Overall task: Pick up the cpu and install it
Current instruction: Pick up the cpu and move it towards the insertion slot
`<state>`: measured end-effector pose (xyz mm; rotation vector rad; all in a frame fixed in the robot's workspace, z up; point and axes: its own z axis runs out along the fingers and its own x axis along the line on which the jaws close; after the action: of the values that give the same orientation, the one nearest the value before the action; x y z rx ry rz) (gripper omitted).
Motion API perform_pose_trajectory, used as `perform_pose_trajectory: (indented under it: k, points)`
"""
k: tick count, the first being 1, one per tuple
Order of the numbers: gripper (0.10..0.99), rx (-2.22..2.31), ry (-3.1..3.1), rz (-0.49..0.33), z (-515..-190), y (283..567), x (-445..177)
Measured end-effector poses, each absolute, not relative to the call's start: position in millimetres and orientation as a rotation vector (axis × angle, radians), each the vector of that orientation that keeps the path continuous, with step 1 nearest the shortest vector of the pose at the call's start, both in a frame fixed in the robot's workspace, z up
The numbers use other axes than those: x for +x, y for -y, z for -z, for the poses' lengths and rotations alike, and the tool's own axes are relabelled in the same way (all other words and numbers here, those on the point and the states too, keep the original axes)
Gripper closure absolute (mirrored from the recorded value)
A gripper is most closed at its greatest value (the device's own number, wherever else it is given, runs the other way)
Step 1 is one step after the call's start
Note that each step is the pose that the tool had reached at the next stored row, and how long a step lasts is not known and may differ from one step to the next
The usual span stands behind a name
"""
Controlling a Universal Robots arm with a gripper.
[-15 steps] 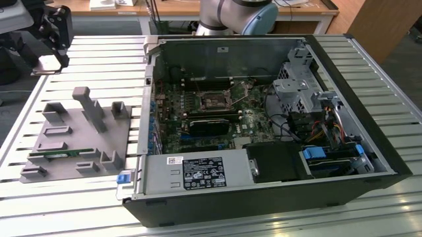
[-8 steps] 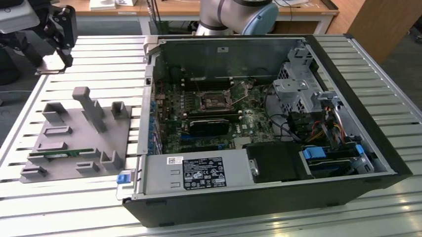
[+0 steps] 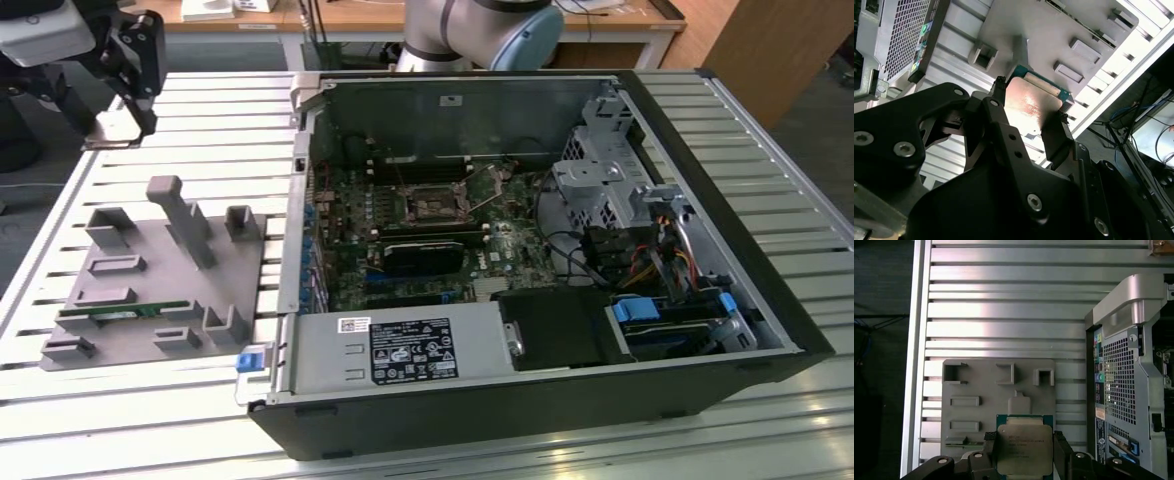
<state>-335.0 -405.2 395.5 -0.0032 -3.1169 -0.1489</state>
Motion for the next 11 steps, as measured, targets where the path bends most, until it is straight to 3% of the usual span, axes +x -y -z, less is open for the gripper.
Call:
perform_pose_trajectory:
  k: [11]
  points:
    - [0.549,-0.003,3.117,0.149,-395,403,-323]
